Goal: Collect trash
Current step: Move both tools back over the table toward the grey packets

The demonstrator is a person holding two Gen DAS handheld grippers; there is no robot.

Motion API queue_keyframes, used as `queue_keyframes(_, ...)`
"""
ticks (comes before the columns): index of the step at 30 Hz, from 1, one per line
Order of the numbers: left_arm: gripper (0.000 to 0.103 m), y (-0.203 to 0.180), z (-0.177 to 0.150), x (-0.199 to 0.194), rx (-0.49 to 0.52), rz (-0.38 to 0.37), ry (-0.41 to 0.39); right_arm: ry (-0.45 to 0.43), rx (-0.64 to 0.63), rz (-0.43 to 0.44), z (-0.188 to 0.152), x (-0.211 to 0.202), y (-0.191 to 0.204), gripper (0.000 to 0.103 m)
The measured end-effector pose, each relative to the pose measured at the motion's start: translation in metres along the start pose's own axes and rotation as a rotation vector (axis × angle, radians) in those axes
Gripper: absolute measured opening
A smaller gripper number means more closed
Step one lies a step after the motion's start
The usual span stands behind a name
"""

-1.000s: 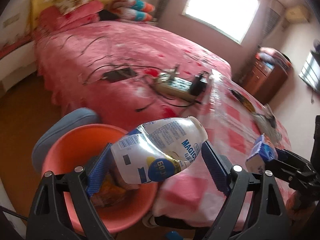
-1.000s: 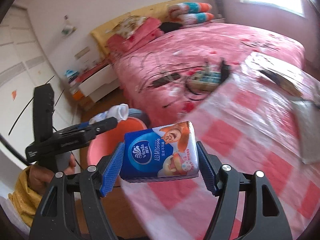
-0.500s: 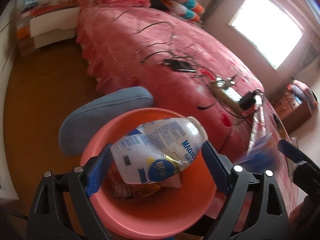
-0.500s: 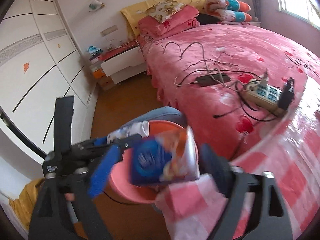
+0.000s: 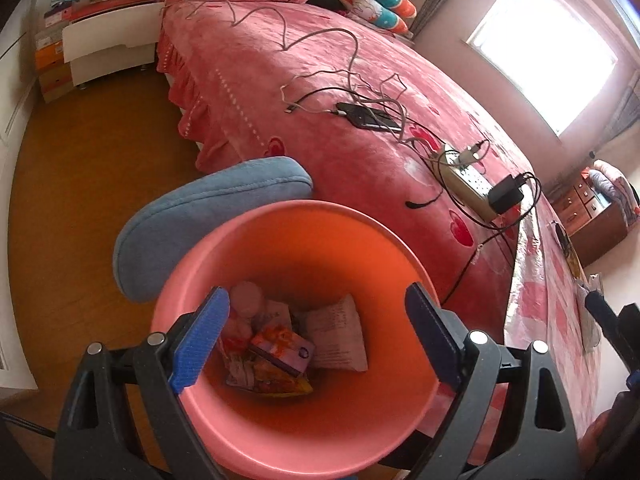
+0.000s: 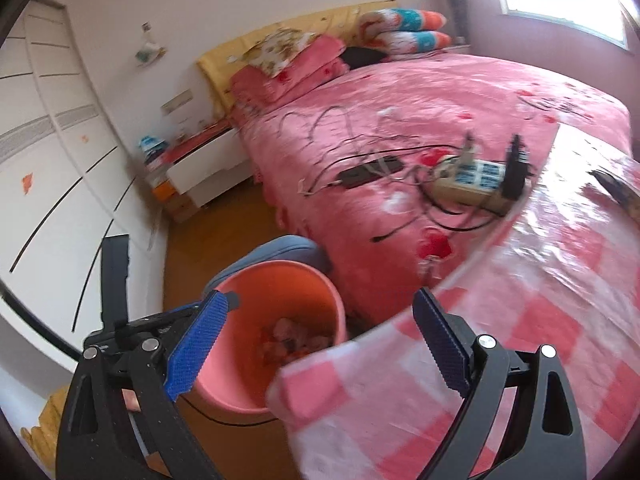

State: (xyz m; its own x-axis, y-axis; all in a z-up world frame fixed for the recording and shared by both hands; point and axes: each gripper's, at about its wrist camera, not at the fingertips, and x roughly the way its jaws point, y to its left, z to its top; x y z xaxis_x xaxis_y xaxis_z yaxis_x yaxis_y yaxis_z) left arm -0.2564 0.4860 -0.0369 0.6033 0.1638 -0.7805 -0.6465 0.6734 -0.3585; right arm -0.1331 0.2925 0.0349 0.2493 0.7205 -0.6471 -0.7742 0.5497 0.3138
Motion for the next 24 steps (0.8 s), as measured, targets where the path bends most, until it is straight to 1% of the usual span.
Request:
queue_keyframes(8, 0.090, -0.024, -0.005, -0.004, 0.041, -0.036, 0.018, -0.021, 0.037, -0.062, -0.019, -0.025, -0.030, 0.093)
queue_keyframes(14, 0.090, -0.053, -0.009, -0.011, 0.098, -0.058, 0.020, -0.046, 0.036, -0.096, -0.032, -0.043, -0.041, 0.093)
queue_keyframes(20, 0.090, -0.083, -0.013, -0.020, 0.155, -0.076, 0.015, -0.068, 0.063, -0.115, -0.044, -0.061, -0.058, 0.093)
queue_keyframes(21, 0.090, -0.088, -0.014, -0.022, 0.164, -0.079, 0.014, -0.071, 0.068, -0.121, -0.045, -0.064, -0.060, 0.095)
queue_keyframes(24, 0.090, -0.101, -0.016, -0.027, 0.191, -0.083, 0.011, -0.086, 0.090, -0.122, -0.048, -0.073, -0.068, 0.096)
